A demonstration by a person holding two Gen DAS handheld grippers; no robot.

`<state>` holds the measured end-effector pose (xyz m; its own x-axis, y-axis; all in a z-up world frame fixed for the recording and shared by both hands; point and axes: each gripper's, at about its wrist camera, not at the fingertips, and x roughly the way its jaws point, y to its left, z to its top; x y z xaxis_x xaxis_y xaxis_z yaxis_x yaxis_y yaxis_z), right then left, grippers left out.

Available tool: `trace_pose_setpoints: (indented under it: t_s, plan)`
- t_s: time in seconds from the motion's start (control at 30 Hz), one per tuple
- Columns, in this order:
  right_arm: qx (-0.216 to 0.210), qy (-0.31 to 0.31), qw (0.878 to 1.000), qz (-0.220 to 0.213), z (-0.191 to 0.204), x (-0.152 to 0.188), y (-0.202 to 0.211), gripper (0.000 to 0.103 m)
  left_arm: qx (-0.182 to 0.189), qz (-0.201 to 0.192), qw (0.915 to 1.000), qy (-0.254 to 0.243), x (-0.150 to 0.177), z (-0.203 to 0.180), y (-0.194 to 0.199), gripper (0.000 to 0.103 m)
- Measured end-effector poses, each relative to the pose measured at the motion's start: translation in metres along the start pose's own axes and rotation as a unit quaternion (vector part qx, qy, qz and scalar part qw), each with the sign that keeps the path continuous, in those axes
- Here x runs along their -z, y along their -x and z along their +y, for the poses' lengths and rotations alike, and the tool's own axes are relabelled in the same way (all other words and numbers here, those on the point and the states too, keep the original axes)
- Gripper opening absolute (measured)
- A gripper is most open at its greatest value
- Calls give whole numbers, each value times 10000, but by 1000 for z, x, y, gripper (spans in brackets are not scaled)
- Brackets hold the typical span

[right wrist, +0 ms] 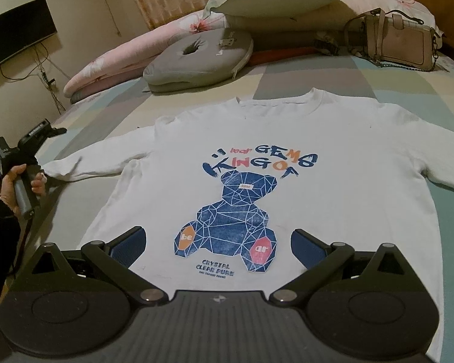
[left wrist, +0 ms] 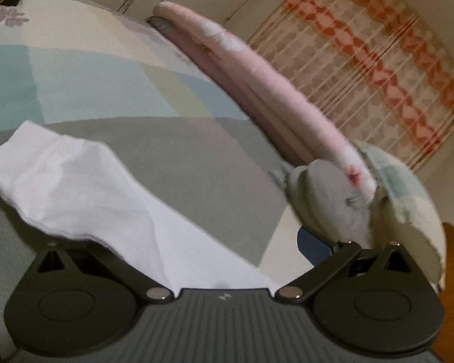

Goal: Fold clothes
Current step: 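Close the left gripper on the sleeve cuff, then lift the held sleeve cuff with the left gripper toward the shirt body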

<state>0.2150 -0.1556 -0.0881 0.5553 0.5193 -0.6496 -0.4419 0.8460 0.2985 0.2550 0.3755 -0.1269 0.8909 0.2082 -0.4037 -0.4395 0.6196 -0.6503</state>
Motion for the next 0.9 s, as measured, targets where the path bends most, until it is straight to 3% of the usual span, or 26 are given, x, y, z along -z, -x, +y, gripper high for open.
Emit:
trace_pose_setpoints:
  t_s: [0.4,0.9]
  plan:
    - [-236,36,9997,94,3,2,0,103,509,-60,9981,-338,-14,-44,28,102]
    - [-539,112,9965,626,7,7,1,103,590,389,9889,-1309,-7,-137,46,102]
